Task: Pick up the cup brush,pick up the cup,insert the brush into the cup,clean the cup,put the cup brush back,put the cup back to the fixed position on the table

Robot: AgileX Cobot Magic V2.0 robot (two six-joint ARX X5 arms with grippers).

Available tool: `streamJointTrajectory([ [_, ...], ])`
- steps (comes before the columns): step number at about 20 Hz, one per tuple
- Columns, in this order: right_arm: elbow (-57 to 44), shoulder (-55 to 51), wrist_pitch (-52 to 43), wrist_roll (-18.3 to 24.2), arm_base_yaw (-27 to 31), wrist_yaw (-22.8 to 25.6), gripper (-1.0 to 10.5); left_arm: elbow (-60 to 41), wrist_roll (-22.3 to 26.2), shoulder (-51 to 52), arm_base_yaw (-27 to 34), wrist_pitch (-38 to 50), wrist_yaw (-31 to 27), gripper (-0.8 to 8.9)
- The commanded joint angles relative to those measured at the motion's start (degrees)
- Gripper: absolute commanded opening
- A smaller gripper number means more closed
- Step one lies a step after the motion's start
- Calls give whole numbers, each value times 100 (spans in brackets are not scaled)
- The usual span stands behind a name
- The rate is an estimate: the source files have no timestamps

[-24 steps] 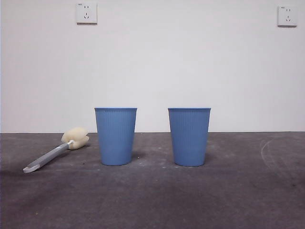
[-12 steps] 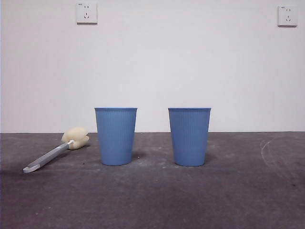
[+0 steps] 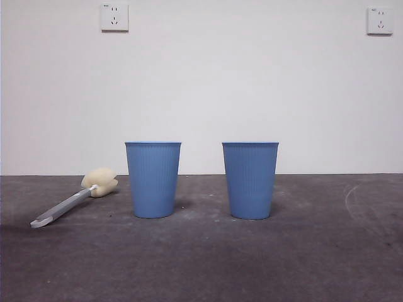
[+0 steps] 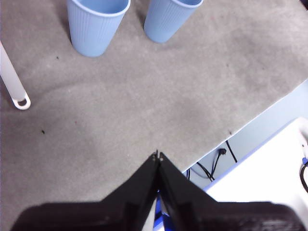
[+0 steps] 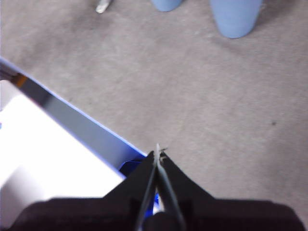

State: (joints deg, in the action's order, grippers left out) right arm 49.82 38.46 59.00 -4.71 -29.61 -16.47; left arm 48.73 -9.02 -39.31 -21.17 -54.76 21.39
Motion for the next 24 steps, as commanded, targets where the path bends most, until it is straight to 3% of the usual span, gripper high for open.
streamJointTrajectory([
  [1,17,2,-17,42,-4,260,1,-33,66,-92,-15,39,0,-4],
  [9,17,2,-17,42,-4,1040,1,7,94,-498,-13,337,-83,-4],
  [12,17,2,-17,42,-4,1307,1,4,413,-584,-15,822,-527,-4],
  [14,17,2,-17,42,-4,1508,1,0,907,-492,-44,1633,-1032,-4],
  [16,17,2,-17,42,-4,1659,1,-15,1556,-326,149,2586,-1456,-4],
  [18,17,4,-17,42,-4,1716,1,-184,2074,-26,553,3604,-1377,-4],
  [21,17,4,-15,42,-4,1757,1,-732,2280,577,1241,4503,-1202,-4],
  [24,17,7,-17,42,-4,1757,1,-1519,2306,1294,1812,4776,-1204,-4],
])
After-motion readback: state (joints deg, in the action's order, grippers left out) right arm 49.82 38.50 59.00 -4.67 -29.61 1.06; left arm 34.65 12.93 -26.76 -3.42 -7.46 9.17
